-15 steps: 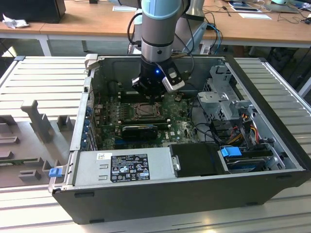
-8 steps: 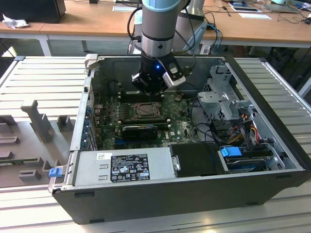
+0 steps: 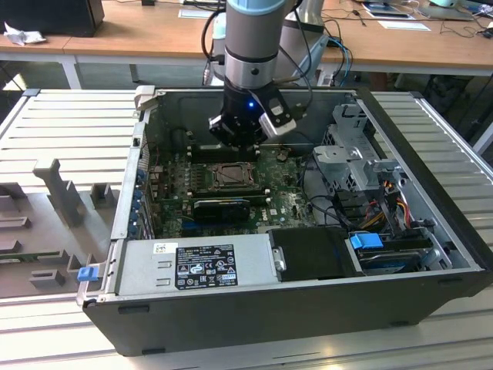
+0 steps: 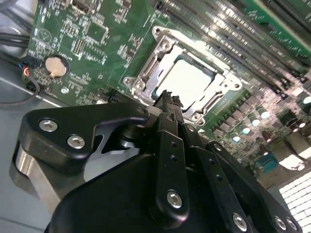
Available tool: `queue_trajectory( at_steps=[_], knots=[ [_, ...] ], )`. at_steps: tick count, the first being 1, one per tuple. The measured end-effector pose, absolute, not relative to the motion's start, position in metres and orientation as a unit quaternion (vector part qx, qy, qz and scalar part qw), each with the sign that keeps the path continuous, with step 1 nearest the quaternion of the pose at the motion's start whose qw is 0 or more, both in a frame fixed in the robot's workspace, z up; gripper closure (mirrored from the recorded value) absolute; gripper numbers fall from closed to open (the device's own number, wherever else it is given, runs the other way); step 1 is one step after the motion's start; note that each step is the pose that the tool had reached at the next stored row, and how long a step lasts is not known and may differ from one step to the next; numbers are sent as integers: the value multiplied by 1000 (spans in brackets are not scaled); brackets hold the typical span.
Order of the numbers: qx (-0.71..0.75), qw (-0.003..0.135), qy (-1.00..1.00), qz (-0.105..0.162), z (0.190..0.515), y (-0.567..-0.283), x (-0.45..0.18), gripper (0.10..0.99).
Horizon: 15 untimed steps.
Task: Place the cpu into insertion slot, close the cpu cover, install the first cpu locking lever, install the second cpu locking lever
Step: 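Install the second cpu locking lever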
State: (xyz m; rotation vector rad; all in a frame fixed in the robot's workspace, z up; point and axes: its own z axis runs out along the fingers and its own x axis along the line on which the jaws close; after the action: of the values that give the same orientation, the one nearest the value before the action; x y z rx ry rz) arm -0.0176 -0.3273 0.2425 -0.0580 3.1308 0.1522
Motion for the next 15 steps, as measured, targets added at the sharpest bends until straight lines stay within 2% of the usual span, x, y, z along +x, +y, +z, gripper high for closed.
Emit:
queue_trajectory(
  at_steps=[9,15],
  knots=[
    [-18,1,999,49,242,-368,-18,980],
    [-18,-4,998,56,242,-376,-18,980]
  ],
)
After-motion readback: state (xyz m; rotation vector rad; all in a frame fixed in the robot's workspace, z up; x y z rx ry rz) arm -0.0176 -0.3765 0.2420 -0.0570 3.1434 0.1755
